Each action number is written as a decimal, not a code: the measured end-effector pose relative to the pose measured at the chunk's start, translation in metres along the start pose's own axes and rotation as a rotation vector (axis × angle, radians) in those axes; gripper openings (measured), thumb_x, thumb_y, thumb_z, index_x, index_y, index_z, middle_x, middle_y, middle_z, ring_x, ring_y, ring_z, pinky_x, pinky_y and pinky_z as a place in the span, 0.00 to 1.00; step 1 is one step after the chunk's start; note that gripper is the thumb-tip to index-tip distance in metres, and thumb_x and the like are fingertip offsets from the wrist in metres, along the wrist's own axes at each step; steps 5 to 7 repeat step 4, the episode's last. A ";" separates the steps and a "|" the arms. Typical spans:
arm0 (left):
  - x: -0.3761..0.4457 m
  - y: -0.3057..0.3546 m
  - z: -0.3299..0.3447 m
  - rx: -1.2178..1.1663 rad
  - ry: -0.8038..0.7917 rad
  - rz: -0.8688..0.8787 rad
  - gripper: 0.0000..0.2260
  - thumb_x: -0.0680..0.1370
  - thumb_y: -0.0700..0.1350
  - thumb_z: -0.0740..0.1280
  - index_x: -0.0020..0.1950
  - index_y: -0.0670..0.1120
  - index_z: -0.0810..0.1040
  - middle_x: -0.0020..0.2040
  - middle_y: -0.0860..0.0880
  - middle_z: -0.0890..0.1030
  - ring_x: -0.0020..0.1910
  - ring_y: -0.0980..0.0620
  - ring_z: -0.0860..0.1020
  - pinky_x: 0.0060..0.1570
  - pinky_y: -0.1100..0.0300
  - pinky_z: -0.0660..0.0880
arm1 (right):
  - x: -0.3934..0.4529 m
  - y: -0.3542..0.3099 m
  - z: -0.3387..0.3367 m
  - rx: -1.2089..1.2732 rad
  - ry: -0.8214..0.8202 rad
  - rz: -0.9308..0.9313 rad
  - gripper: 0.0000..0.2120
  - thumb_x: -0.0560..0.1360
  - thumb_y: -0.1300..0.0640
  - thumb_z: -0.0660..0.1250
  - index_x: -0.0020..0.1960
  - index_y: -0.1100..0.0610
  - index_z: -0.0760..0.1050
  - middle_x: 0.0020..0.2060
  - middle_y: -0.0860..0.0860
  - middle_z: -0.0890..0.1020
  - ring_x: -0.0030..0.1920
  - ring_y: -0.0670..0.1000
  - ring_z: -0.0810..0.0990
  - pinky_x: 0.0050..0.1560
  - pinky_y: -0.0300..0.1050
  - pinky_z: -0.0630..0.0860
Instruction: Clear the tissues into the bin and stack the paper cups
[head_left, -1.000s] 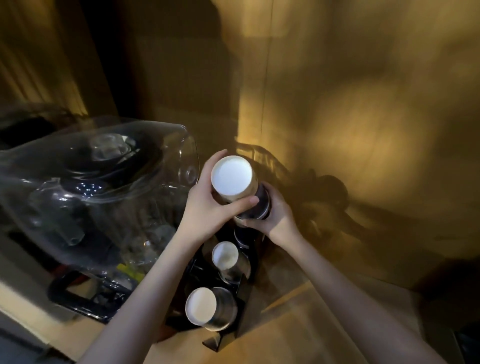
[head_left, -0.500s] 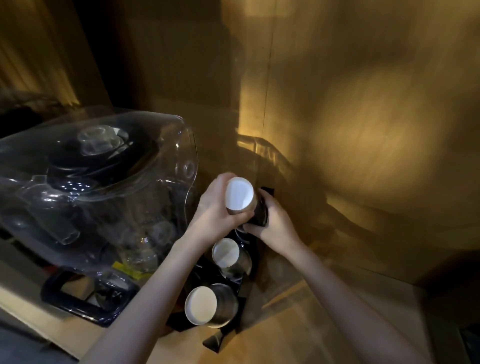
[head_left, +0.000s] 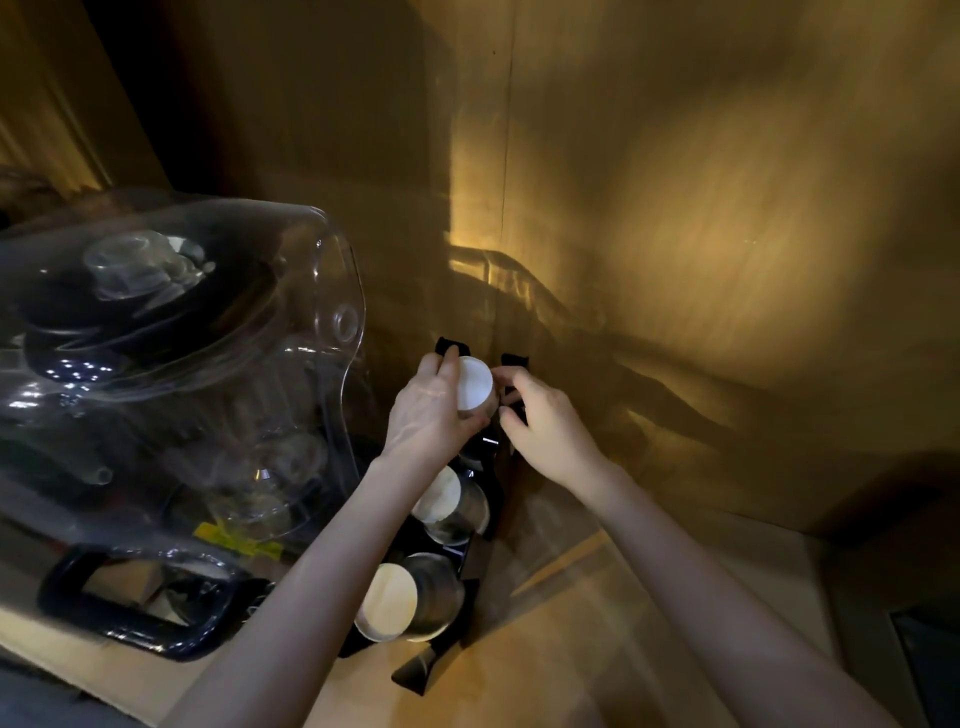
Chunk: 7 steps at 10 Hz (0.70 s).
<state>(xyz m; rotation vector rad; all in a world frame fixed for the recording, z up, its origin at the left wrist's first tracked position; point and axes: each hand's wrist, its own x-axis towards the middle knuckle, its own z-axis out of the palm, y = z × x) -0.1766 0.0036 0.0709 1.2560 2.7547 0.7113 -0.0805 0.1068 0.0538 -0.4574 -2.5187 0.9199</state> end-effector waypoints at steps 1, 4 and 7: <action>0.006 0.006 0.001 -0.003 -0.014 -0.037 0.36 0.72 0.53 0.69 0.72 0.43 0.54 0.68 0.41 0.66 0.60 0.39 0.73 0.56 0.49 0.72 | -0.001 0.002 0.001 -0.010 -0.007 0.027 0.21 0.75 0.65 0.59 0.67 0.56 0.65 0.59 0.56 0.78 0.57 0.54 0.78 0.56 0.50 0.77; -0.006 0.011 -0.009 -0.138 -0.152 -0.021 0.42 0.71 0.50 0.70 0.74 0.45 0.45 0.74 0.42 0.58 0.71 0.42 0.63 0.65 0.50 0.67 | -0.015 -0.038 -0.057 0.297 0.280 0.102 0.13 0.75 0.63 0.62 0.59 0.55 0.74 0.53 0.51 0.79 0.54 0.46 0.77 0.52 0.35 0.72; -0.006 0.011 -0.009 -0.138 -0.152 -0.021 0.42 0.71 0.50 0.70 0.74 0.45 0.45 0.74 0.42 0.58 0.71 0.42 0.63 0.65 0.50 0.67 | -0.015 -0.038 -0.057 0.297 0.280 0.102 0.13 0.75 0.63 0.62 0.59 0.55 0.74 0.53 0.51 0.79 0.54 0.46 0.77 0.52 0.35 0.72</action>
